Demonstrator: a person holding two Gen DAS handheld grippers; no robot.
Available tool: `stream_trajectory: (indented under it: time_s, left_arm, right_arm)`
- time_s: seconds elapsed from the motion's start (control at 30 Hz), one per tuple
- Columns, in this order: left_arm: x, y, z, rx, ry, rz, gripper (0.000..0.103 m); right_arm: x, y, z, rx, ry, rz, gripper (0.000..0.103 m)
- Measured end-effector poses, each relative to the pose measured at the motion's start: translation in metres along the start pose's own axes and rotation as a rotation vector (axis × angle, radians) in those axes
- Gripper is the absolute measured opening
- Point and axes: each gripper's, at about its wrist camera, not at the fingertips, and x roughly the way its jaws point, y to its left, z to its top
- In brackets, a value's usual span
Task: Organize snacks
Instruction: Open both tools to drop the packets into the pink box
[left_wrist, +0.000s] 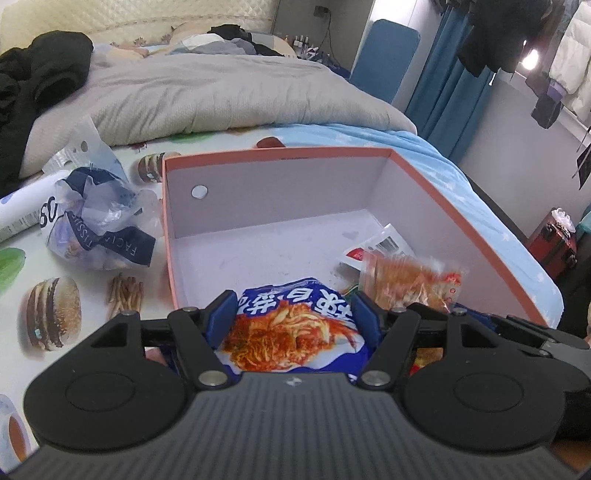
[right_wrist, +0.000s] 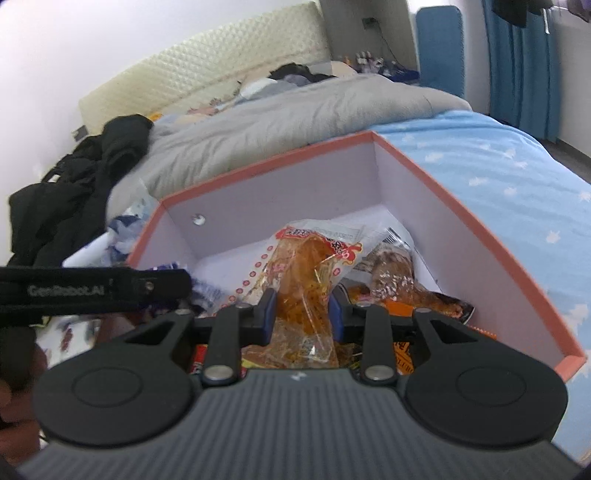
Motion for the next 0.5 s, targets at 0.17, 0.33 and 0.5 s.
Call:
stream_trajectory:
  time_s: [0.17, 0.33, 0.5]
  left_arm:
    - [-0.003, 0.007, 0.000, -0.010, -0.014, -0.003, 0.080]
    - [-0.027, 0.004, 0.000, 0.003, -0.041, -0.001, 0.080]
    - [-0.072, -0.003, -0.001, 0.013, -0.100, 0.004, 0.080]
  right_arm:
    - [0.013, -0.005, -0.001, 0.024, 0.030, -0.036, 0.067]
    - [0.004, -0.001, 0.002, 0.019, 0.003, -0.032, 0.071]
    - [-0.029, 0.011, 0.009, -0.005, -0.053, -0.018, 0.071]
